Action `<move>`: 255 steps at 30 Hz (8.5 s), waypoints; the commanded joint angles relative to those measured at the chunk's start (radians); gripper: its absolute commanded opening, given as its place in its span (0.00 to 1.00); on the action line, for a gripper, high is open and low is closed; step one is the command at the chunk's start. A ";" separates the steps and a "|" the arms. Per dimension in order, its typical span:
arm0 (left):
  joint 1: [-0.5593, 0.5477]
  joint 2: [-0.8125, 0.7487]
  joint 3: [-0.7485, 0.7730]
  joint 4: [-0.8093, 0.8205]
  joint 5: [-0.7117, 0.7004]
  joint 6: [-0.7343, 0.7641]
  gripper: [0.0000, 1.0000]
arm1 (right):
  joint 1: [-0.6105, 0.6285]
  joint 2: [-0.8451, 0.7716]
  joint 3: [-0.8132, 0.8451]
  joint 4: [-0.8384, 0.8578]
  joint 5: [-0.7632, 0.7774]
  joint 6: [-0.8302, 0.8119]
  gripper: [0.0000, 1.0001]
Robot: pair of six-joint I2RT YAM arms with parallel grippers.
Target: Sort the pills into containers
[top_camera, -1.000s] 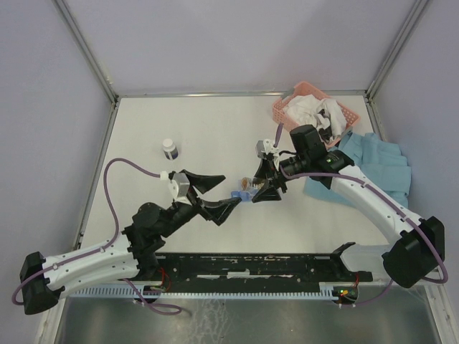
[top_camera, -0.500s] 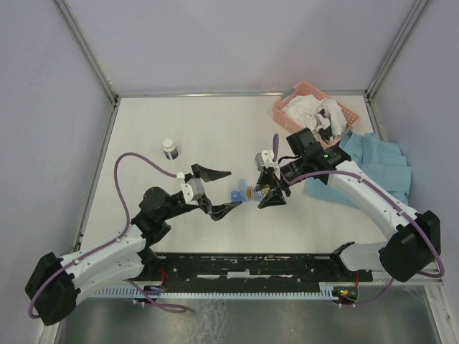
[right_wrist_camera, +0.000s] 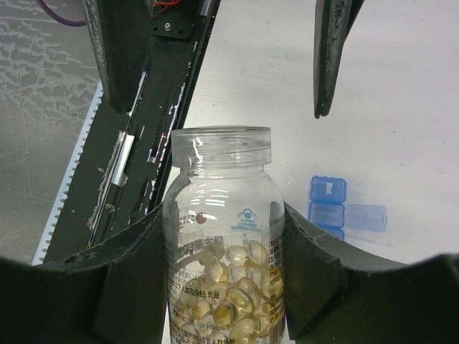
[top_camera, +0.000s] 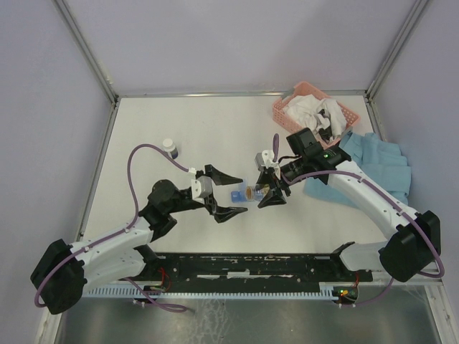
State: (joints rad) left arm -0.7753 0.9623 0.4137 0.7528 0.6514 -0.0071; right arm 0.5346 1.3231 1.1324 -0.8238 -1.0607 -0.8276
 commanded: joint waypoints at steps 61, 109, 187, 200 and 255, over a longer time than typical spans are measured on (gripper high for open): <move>-0.077 0.032 0.298 -0.502 -0.565 -0.861 0.82 | -0.003 0.033 -0.019 0.264 0.216 0.284 0.01; -0.076 0.059 0.162 -0.249 -0.135 0.363 0.87 | -0.005 0.008 -0.006 0.082 0.086 0.033 0.01; -0.090 0.055 0.325 -0.642 -0.503 -0.844 0.76 | -0.004 0.026 -0.002 0.163 0.183 0.167 0.01; -0.089 -0.097 0.115 -0.511 -0.423 -0.316 0.78 | -0.003 0.027 -0.001 0.154 0.155 0.153 0.01; 0.056 0.238 0.085 0.158 0.153 0.216 0.59 | -0.002 0.016 -0.001 0.098 0.087 0.070 0.01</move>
State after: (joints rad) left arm -0.7212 1.1980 0.4633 0.8871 0.7895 0.2279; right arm 0.5339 1.3567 1.1088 -0.7418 -0.9413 -0.7399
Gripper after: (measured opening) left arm 0.590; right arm 0.605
